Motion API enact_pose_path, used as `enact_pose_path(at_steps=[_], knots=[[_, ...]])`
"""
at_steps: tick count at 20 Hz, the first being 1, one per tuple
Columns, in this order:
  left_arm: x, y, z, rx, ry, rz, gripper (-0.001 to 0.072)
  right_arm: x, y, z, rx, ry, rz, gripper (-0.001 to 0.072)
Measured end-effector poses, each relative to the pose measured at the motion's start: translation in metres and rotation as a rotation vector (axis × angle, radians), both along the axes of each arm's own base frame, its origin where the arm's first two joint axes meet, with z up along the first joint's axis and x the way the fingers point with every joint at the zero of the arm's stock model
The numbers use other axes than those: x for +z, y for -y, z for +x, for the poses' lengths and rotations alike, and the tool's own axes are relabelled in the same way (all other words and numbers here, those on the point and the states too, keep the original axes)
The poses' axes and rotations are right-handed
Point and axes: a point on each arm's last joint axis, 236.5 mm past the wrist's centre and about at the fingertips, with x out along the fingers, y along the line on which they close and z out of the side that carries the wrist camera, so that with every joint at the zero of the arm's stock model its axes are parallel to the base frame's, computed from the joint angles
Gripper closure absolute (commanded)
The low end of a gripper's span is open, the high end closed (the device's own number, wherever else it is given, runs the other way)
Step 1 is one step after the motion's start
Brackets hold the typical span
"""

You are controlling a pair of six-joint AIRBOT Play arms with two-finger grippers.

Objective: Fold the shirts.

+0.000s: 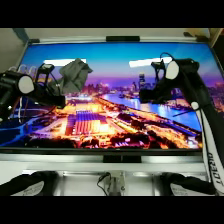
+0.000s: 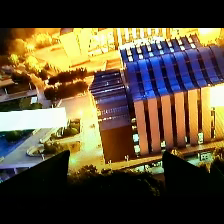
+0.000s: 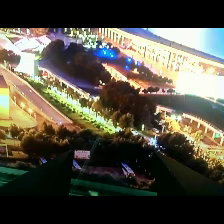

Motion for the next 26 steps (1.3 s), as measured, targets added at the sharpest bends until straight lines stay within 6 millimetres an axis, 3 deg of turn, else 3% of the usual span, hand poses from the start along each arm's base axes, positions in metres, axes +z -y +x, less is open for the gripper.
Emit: enact_pose_path(at_steps=[18,22,23,26], knots=[[0.0,0.0,0.001,-0.001,0.003,-0.001,-0.0002,0.0,0.0,0.002,-0.002,0.008,0.002,0.0117],[0.006,0.011,0.026,0.006,0.103,-0.048,0.0002,0.001,-0.002,0.008,0.014,0.036,0.008,0.0116],[0.008,0.018,0.034,0.015,0.136,-0.08,0.0084,0.001,-0.001,0.006,0.026,0.03,0.001,0.0116],[0.006,0.031,0.066,0.048,0.212,-0.147,0.0092,-0.001,0.007,0.004,0.067,0.029,-0.038,0.0116]])
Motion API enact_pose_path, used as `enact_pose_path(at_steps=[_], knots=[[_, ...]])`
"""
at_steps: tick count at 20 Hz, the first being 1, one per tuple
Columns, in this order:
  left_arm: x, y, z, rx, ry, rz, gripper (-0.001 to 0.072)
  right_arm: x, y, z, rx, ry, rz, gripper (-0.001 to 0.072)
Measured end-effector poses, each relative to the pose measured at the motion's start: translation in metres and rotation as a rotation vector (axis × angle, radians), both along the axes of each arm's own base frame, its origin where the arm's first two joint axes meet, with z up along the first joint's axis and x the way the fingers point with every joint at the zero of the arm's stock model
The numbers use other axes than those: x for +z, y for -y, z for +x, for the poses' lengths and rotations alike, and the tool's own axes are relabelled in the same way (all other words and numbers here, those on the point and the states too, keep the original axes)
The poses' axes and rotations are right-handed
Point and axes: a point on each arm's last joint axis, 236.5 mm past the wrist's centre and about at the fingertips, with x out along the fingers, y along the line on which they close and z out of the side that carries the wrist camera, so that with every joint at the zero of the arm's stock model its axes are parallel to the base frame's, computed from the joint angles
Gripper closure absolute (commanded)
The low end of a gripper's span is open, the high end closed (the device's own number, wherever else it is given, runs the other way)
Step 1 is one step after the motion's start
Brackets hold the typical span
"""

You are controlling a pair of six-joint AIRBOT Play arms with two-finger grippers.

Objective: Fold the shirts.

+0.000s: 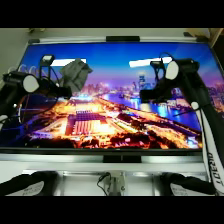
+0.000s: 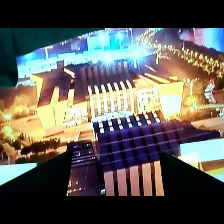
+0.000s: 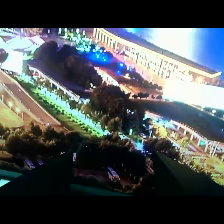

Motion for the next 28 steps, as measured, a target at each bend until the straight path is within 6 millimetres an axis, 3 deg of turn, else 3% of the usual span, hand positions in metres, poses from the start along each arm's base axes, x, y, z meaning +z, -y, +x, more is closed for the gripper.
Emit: enact_pose_path(at_steps=[2,5,6,11,14,15,16,17,19,21,23,25,28], knots=[[-0.012,-0.017,0.025,0.04,-0.009,0.045,0.0092,0.0,0.003,0.001,0.014,0.008,-0.015,0.0116],[-0.038,-0.069,0.056,0.139,-0.106,0.139,0.0086,0.0,0.002,0.004,0.025,0.022,-0.014,0.0117],[-0.051,-0.085,0.062,0.177,-0.158,0.146,0.0044,0.0,0.001,0.005,0.027,0.026,-0.008,0.0117],[-0.112,-0.137,0.065,0.314,-0.36,0.13,0.0019,0.002,-0.004,0.007,0.031,0.036,0.012,0.0116],[-0.133,-0.144,0.076,0.344,-0.363,0.099,0.0042,0.002,-0.006,0.01,0.031,0.048,0.019,0.0116],[-0.138,-0.142,0.082,0.347,-0.349,0.08,0.0084,0.003,-0.007,0.012,0.03,0.056,0.022,0.0117],[-0.141,-0.138,0.09,0.347,-0.325,0.056,0.0299,0.003,-0.007,0.013,0.029,0.061,0.024,0.0117],[-0.143,-0.135,0.098,0.347,-0.301,0.039,0.067,0.003,-0.007,0.013,0.03,0.062,0.025,0.0118],[-0.141,-0.124,0.11,0.341,-0.259,-0.001,0.0669,0.004,-0.008,0.015,0.03,0.069,0.029,0.0118],[-0.116,-0.11,0.124,0.304,-0.185,-0.026,0.067,0.01,-0.007,0.016,0.03,0.089,0.03,0.0118],[-0.057,-0.082,0.137,0.206,-0.05,-0.035,0.0669,0.029,-0.003,0.019,0.027,0.159,0.028,0.0118],[0.035,-0.042,0.137,0.097,0.142,-0.056,0.0669,0.067,0.005,0.021,0.02,0.288,0.021,0.0118],[0.191,0.049,0.087,-0.086,0.453,-0.201,0.0669,0.146,0.031,0.008,-0.006,0.529,-0.009,0.0119]])
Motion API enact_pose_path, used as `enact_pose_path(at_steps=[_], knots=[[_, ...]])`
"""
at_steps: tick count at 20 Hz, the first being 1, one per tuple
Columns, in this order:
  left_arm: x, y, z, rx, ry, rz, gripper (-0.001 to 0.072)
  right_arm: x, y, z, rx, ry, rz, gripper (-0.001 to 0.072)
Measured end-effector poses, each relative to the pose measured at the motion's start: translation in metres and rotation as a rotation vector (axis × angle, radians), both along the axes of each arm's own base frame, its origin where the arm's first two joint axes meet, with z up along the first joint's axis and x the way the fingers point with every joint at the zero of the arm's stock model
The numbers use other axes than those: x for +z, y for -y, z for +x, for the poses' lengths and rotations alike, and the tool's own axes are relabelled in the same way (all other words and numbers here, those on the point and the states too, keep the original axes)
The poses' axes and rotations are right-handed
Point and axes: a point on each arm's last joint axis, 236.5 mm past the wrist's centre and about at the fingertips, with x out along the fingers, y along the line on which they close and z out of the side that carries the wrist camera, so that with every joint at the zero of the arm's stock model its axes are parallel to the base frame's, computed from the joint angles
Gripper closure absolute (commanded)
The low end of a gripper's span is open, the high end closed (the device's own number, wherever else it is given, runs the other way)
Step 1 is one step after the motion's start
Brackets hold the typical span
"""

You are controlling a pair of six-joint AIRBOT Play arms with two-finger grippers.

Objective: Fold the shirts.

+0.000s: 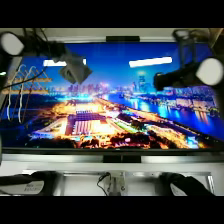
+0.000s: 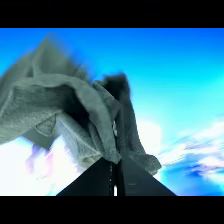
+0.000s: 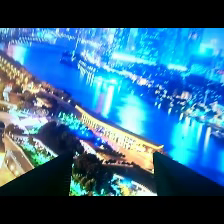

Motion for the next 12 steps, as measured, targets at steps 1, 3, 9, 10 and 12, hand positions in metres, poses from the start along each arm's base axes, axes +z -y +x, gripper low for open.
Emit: enact_pose_path(at_steps=[1,3,9,10,12], knots=[[0.045,0.035,-0.03,-0.08,0.094,-0.049,0.067,0.028,0.012,-0.01,-0.028,0.082,-0.007,0.0118],[0.1,0.095,-0.09,-0.231,0.193,-0.14,0.067,0.082,0.04,-0.038,-0.095,0.241,-0.01,0.0118],[0.009,0.241,-0.174,-0.503,-0.041,-0.168,0.0668,0.149,0.093,-0.14,-0.227,0.43,0.039,0.0118],[-0.031,0.264,-0.183,-0.531,-0.127,-0.146,0.0668,0.141,0.097,-0.152,-0.245,0.391,0.038,0.0118],[-0.101,0.305,-0.202,-0.575,-0.283,-0.129,0.061,0.118,0.103,-0.169,-0.273,0.294,0.027,0.0118]])
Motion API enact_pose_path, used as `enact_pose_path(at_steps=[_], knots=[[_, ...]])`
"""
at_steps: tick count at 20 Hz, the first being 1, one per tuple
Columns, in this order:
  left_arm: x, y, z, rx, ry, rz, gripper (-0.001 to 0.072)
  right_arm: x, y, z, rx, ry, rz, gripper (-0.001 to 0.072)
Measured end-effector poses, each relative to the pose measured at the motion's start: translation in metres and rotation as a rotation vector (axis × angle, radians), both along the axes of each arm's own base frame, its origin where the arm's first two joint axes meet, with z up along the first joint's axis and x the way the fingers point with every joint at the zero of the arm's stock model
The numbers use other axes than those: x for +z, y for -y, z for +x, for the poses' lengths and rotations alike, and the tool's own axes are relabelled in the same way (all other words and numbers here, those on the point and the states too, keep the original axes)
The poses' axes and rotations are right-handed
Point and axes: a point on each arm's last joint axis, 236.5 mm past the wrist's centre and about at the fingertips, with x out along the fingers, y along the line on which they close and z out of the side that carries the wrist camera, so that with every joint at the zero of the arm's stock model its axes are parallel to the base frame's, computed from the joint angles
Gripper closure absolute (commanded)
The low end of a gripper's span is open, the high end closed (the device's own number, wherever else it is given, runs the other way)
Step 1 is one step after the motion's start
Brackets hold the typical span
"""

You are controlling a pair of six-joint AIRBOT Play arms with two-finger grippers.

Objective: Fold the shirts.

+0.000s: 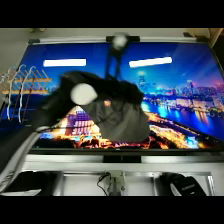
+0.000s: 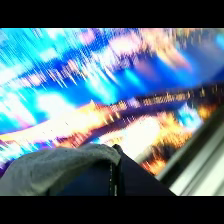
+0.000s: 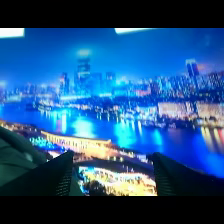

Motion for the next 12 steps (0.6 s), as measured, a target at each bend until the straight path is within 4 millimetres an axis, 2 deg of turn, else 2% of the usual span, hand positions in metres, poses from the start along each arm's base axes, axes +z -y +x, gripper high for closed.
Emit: enact_pose_path(at_steps=[2,3,4,5,7,9,10,12], knots=[[-0.056,0.028,-0.019,-0.042,-0.13,0.033,0.0001,-0.029,0.001,-0.005,-0.017,-0.107,-0.002,0.0117],[-0.071,0.032,-0.022,-0.052,-0.173,0.046,-0.0011,-0.047,0.0,-0.004,-0.024,-0.163,-0.006,0.0117],[-0.08,0.03,-0.017,-0.053,-0.194,0.061,-0.001,-0.064,-0.002,-0.001,-0.029,-0.217,-0.014,0.0117],[-0.086,0.019,-0.008,-0.051,-0.207,0.091,-0.0007,-0.085,-0.004,0.005,-0.029,-0.273,-0.027,0.0116],[-0.083,-0.025,0.028,-0.005,-0.203,0.159,-0.0002,-0.127,-0.013,0.02,-0.015,-0.37,-0.046,0.0116],[-0.084,-0.103,0.077,0.104,-0.206,0.272,-0.0002,-0.172,-0.024,0.041,0.009,-0.453,-0.06,0.0116],[-0.088,-0.144,0.094,0.162,-0.234,0.324,-0.0002,-0.193,-0.031,0.051,0.025,-0.488,-0.057,0.008],[-0.109,-0.227,0.114,0.28,-0.34,0.417,-0.0002,-0.231,-0.047,0.071,0.059,-0.556,-0.016,0.0071]])
